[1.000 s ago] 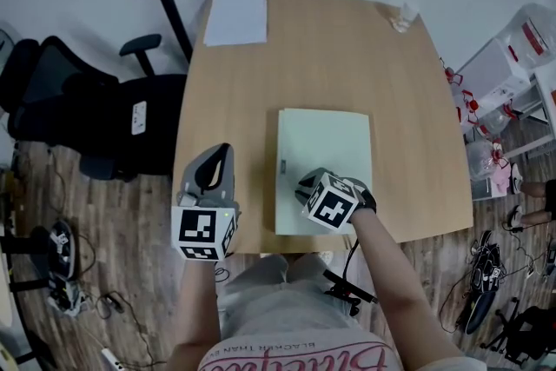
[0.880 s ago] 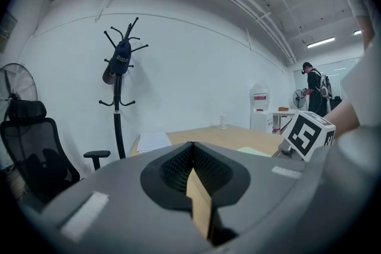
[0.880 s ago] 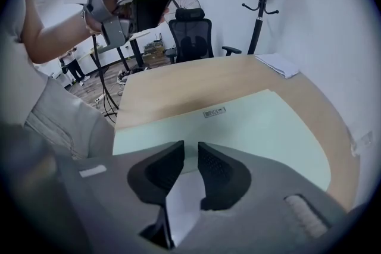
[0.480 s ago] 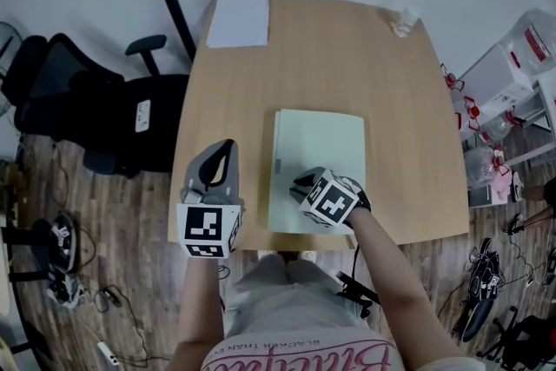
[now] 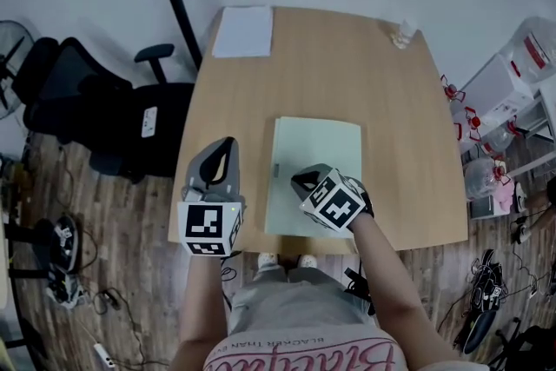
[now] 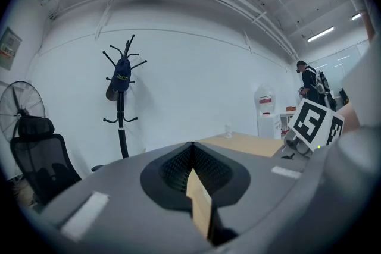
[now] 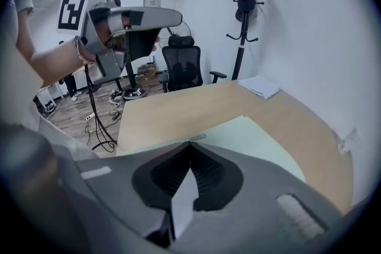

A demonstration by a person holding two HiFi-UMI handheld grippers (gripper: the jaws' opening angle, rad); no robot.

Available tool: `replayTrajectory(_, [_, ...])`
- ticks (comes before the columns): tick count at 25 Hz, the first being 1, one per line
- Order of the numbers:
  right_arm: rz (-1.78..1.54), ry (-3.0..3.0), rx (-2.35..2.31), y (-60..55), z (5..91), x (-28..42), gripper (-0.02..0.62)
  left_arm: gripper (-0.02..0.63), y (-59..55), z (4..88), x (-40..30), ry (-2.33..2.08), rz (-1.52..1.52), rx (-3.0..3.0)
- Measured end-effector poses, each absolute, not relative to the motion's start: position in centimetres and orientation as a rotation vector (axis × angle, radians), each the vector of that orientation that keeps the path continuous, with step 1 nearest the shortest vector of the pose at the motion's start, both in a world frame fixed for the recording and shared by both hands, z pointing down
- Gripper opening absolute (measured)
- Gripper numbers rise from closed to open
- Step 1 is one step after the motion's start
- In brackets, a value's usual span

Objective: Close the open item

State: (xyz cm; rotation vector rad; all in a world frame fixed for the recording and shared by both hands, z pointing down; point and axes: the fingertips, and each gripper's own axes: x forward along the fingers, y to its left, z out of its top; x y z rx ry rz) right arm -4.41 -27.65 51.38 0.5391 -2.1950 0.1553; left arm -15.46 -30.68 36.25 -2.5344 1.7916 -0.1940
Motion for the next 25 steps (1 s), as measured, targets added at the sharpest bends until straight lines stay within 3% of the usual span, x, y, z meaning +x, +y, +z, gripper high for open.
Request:
replayTrajectory(13, [0.127,-2.333,0.911,-29.8,43.1,-1.5,0.002,0.012,-30.9,32.7,-13.8,1.712,-0.118,-2.493])
replayTrajectory(25, [-0.187,-2.484,1.263,-31.2,33.3,2.1,0.002,0.012,-31.3,30.0,-12.0,1.627,-0.051,-2.463])
